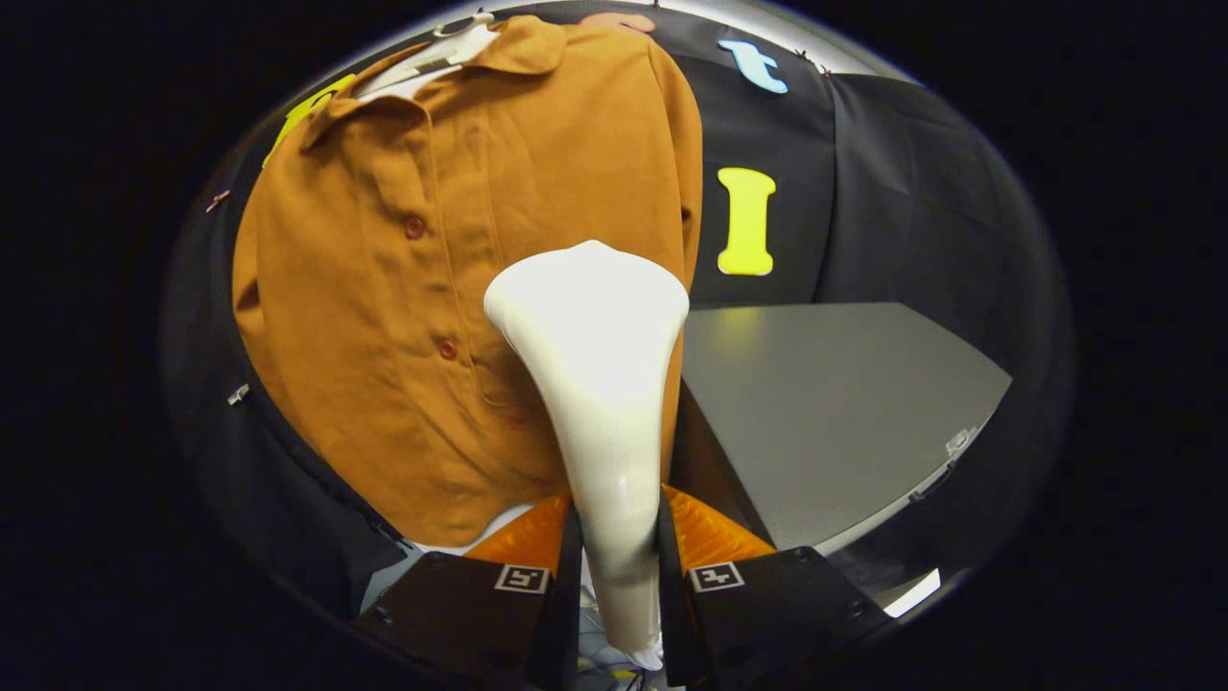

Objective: Iron the clothes twice with a garment steamer, once on the left side and once on the right side.

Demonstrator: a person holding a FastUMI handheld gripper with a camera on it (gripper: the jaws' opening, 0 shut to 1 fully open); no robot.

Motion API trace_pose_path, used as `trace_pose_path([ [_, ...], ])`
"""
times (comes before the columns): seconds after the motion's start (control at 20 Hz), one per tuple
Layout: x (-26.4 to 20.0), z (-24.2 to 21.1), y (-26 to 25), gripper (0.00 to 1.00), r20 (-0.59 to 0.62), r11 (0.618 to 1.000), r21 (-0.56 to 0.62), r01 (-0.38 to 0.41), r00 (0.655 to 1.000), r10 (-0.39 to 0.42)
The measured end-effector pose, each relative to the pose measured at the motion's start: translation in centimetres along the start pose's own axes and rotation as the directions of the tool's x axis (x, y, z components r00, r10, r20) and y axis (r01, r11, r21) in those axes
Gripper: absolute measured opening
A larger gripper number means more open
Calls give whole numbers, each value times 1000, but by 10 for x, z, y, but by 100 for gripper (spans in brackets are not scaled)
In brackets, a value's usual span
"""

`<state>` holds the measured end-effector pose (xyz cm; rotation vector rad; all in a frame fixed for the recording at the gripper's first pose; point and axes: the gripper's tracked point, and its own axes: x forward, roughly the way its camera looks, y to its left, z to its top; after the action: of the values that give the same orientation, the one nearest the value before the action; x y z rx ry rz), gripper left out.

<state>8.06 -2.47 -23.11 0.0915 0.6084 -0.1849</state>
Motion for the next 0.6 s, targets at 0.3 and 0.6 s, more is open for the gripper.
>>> trace_pose_path([
  [0.3, -38, 55, 57, 38, 154, 995, -53, -83, 984, 90],
  [0.6, -54, 84, 123, 38, 222, 979, -107, -171, 956, 191],
])
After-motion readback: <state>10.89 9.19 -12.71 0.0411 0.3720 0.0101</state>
